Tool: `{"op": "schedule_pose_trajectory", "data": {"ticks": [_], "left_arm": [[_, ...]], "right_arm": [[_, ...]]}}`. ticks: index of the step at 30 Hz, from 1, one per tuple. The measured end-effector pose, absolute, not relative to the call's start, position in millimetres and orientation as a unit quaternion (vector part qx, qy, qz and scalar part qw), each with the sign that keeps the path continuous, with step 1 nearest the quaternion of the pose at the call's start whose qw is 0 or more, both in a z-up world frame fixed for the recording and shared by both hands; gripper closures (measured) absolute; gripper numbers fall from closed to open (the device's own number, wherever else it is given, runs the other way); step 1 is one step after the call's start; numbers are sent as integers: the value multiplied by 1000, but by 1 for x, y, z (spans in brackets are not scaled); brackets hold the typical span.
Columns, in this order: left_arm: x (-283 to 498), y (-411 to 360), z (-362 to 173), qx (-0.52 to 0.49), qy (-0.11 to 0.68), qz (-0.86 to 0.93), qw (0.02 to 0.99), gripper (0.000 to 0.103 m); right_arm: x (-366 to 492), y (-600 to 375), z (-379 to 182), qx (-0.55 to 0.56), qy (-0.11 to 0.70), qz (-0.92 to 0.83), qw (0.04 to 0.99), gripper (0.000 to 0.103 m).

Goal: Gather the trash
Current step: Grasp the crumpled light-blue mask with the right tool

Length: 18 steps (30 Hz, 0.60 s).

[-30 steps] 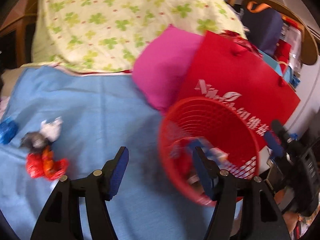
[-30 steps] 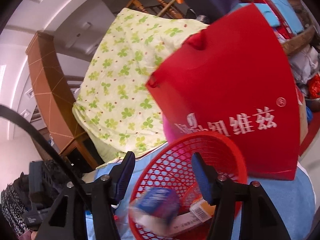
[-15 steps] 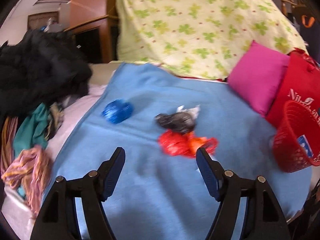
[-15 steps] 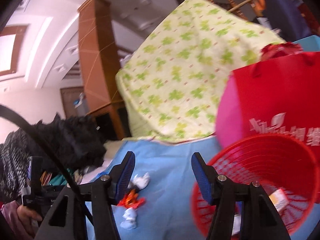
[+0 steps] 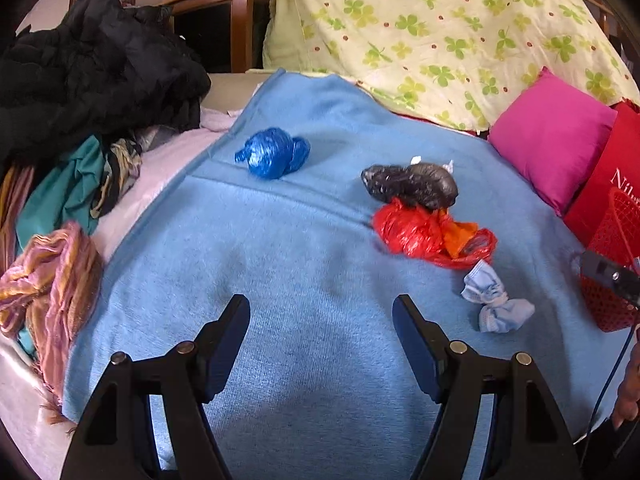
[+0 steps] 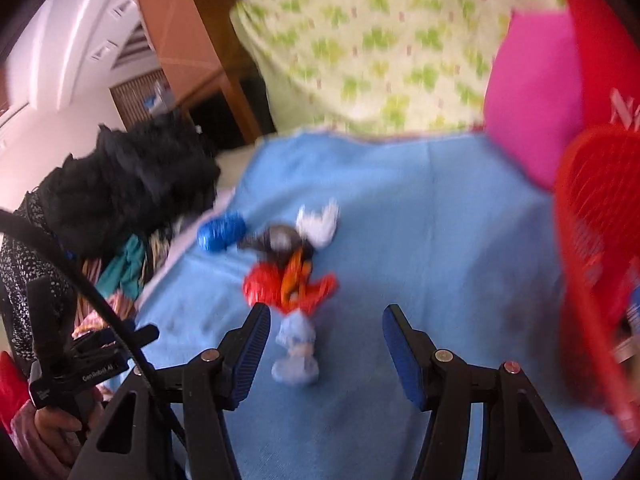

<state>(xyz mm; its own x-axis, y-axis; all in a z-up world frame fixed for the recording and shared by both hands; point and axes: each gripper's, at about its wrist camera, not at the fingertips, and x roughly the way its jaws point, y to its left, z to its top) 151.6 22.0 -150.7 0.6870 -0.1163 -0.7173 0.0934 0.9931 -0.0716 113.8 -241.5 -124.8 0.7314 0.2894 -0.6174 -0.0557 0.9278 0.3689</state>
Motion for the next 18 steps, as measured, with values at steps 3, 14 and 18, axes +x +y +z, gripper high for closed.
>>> {"op": "schedule_pose_trajectory", "data": {"ticks": [3,14,18], "left_arm": [[154,22,-166,-4,400,-54,915,29],[160,23,-179,-7,402,-74,913,29],[162,24,-180,-11,399,-84,913,29]], "right_arm": [[122,-233,-144,174,387,104,900,41],[164,-189,-190,165,452,113,870,59],[177,-170,-206,140,473,98,864,72]]}}
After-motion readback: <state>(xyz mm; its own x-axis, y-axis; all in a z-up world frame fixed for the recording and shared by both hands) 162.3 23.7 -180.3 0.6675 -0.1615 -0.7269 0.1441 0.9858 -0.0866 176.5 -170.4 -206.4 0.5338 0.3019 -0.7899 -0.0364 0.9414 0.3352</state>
